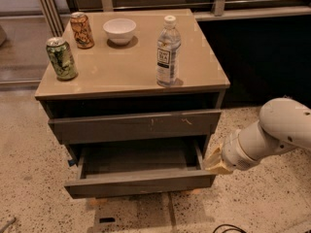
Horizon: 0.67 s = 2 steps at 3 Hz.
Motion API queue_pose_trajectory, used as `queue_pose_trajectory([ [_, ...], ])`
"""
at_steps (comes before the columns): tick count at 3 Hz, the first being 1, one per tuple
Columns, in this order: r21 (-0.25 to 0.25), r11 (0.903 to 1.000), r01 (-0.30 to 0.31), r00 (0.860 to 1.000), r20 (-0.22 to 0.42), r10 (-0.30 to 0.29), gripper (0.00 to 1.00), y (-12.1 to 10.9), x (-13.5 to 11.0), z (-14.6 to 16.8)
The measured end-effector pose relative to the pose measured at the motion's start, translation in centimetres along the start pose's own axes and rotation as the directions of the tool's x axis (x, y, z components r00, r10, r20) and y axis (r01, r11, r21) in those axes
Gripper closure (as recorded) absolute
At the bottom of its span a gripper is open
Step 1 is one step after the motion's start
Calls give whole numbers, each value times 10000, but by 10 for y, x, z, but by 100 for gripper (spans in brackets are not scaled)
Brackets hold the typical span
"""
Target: Close middle drawer
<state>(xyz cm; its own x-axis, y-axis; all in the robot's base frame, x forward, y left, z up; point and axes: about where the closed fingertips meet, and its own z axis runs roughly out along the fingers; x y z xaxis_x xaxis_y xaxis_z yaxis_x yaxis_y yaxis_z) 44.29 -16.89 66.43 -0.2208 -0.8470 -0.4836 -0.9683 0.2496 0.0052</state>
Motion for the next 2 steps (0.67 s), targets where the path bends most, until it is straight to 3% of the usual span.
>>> queue_pose_trajectory([
  [1, -217, 9976, 659, 9977, 178, -655, 100, 9, 12, 47],
  [2, -380, 9928, 1138, 9923, 530, -1117, 100, 10, 23, 117],
])
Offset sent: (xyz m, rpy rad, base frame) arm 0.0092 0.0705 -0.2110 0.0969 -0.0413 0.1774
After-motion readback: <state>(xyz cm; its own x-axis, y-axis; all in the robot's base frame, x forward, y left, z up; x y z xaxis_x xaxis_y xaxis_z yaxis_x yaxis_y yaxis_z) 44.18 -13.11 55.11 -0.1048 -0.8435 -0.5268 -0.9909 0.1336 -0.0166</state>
